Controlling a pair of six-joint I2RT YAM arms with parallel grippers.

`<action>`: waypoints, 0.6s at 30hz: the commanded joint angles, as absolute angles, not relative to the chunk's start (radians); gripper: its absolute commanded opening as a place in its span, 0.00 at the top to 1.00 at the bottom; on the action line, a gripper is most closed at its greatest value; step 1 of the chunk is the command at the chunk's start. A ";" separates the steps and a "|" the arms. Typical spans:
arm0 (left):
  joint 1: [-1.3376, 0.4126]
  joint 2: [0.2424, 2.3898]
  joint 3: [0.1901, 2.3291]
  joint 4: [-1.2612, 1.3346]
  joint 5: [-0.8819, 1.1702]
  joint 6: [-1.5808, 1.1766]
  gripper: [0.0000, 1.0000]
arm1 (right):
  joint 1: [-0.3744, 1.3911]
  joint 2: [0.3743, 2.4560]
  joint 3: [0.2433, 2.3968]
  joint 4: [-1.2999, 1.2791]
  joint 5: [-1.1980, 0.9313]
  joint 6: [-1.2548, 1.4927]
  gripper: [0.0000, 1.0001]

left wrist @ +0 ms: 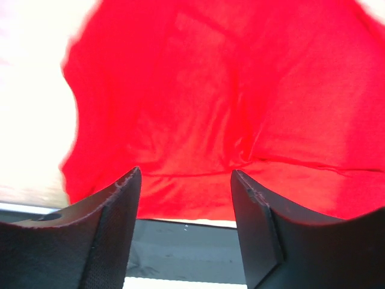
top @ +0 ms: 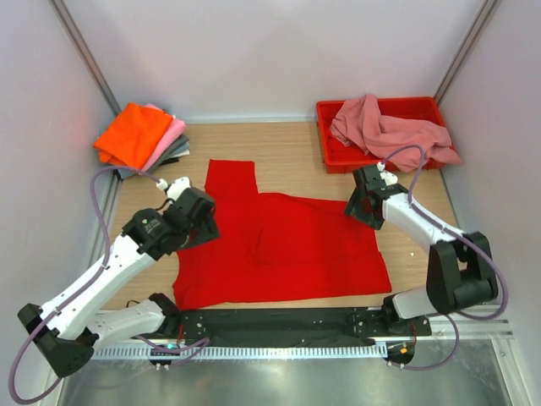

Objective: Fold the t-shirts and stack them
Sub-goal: Fold the tshirt

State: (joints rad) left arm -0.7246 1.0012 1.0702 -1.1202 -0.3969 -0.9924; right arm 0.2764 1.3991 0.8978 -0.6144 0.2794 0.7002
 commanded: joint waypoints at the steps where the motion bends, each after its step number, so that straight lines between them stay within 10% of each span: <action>1: -0.727 0.995 1.172 -1.203 -0.494 -0.861 0.37 | 0.229 1.462 0.940 -0.532 0.252 0.666 0.35; 18: -0.719 0.907 1.054 -1.221 -0.489 -0.862 0.34 | 0.144 1.720 1.058 -0.430 0.236 0.600 0.52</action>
State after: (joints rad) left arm -0.7242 0.9176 1.0706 -1.2083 -0.4778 -0.8558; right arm 0.1574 1.7084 1.0096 -0.4751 0.2283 0.6304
